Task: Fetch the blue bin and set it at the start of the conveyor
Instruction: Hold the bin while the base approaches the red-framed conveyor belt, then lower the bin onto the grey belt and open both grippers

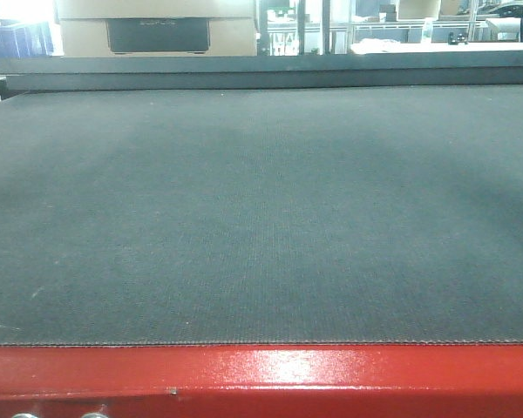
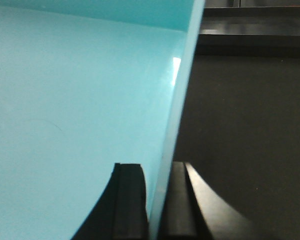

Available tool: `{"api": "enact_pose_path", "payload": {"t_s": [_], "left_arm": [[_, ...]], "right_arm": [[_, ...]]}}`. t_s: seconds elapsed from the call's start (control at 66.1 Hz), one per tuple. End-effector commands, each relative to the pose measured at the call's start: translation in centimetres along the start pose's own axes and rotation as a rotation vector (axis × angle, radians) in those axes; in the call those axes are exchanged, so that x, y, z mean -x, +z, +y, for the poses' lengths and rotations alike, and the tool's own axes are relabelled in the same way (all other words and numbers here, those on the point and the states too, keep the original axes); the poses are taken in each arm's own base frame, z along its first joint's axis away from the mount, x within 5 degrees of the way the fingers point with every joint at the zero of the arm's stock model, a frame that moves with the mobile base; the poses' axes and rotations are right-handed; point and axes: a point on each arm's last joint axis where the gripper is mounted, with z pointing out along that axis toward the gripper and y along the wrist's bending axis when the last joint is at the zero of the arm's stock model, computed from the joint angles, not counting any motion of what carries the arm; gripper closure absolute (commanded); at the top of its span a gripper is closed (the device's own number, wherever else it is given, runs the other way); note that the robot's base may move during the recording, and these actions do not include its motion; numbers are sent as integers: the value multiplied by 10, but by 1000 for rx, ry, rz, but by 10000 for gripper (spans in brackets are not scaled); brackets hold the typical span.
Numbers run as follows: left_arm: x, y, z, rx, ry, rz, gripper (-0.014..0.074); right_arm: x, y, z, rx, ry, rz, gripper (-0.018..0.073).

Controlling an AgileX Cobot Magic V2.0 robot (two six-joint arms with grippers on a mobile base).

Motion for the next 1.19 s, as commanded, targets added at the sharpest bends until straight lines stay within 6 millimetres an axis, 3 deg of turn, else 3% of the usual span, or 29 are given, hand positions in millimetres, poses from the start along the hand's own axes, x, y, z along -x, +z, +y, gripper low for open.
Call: {"api": "enact_pose_path", "payload": {"t_s": [0.0,0.166,0.272,0.423,0.62,0.741,0.877,0.983,1.179], "left_arm": [[5,-8,-2,-26,-31,-19,708],[-18,-9,-1,-10,-50,216,708],[-43,2,0,5,-44,339,708],[-97,30,1,10,-35,460,708],[-160,57,2,-9,-31,450,708],[-183,66,3,-11,-28,470,708],[-203,82,4,1,-24,552,697],[-212,88,4,6,-26,595,585],[-211,85,4,9,-26,611,186]], "right_arm": [[6,-6,0,-2,-28,-43,712],[-11,-7,0,4,-11,143,712],[-31,1,-3,-4,-4,257,712],[-72,26,-11,-24,10,356,712],[-124,65,-22,-51,27,420,712],[-152,86,-28,-66,34,478,712],[-166,102,-32,-75,38,524,697],[-169,105,-32,-77,39,540,570],[-167,102,-32,-75,38,536,69]]}}
